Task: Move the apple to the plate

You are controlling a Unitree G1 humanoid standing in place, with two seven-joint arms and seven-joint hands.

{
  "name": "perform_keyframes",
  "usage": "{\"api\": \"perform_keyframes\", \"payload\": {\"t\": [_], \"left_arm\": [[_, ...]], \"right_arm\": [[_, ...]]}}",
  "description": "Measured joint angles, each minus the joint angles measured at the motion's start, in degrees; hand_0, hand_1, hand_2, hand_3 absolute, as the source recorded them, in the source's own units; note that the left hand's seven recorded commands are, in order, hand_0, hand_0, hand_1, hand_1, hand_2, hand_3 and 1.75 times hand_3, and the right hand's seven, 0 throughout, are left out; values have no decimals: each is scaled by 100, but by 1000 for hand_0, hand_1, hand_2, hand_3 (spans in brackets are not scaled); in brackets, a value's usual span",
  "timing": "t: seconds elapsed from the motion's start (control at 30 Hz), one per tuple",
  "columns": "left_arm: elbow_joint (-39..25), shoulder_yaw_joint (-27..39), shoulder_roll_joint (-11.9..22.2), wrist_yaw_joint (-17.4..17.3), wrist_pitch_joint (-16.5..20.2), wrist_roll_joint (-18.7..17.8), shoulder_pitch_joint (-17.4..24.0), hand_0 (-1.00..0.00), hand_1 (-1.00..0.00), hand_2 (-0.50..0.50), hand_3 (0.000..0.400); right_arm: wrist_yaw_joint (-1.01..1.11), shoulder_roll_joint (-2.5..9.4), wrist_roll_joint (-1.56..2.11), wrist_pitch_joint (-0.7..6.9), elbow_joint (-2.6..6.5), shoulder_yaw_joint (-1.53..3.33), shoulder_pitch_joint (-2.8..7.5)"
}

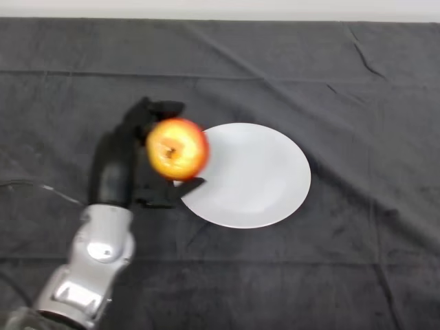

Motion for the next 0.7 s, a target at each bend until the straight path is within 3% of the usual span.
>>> {"api": "perform_keyframes", "payload": {"t": [0.27, 0.7], "left_arm": [[19, -530, -68, 93, 75, -29, -353, -1000, -1000, 0, 400], [764, -1408, -196, 251, 82, -265, -629, -1000, -1000, 0, 400]], "right_arm": [[0, 0, 1, 1, -9, -13, 0], [0, -1, 1, 0, -8, -20, -1]]}}
